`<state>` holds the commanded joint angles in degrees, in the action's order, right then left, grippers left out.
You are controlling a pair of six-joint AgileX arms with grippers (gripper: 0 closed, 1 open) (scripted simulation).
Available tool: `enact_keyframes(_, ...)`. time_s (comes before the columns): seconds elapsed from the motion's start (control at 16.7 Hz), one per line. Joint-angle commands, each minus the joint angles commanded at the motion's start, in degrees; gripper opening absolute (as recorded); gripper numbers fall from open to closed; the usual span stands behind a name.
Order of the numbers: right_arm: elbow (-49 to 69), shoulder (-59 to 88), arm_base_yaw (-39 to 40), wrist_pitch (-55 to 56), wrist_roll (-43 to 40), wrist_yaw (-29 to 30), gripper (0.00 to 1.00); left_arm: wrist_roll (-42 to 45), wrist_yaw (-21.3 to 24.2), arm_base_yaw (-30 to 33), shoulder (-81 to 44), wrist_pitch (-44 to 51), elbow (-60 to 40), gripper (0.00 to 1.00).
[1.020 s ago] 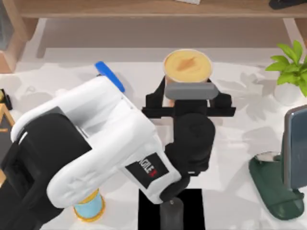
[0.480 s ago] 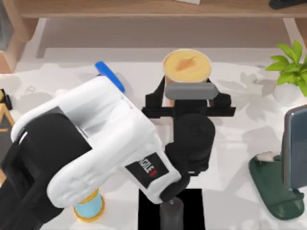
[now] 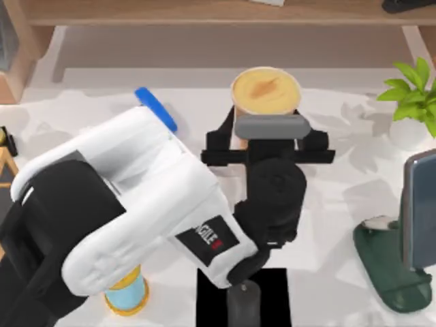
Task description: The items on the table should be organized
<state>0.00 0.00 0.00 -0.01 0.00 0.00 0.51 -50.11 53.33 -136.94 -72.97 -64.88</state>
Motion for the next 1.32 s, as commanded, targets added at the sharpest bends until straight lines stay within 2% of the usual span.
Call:
enact_keyframes(0.42,0.0,0.0,0.0,0.0,0.0,0.0,1.0,0.1,0.0,0.0,0.6,0.6,0.0,0.0)
enact_keyframes(0.54,0.0,0.0,0.0,0.0,0.0,0.0,1.0,-0.3,1.5,0.5,1.9,1.6,-0.9,0.0)
enact_keyframes(0.9,0.0,0.0,0.0,0.0,0.0,0.0,1.0,-1.7,14.8,0.2,6.3,8.5,-3.9,0.0)
enact_keyframes(1.32,0.0,0.0,0.0,0.0,0.0,0.0,1.0,-1.4,27.2,-3.3,11.0,14.3,-8.2,0.0)
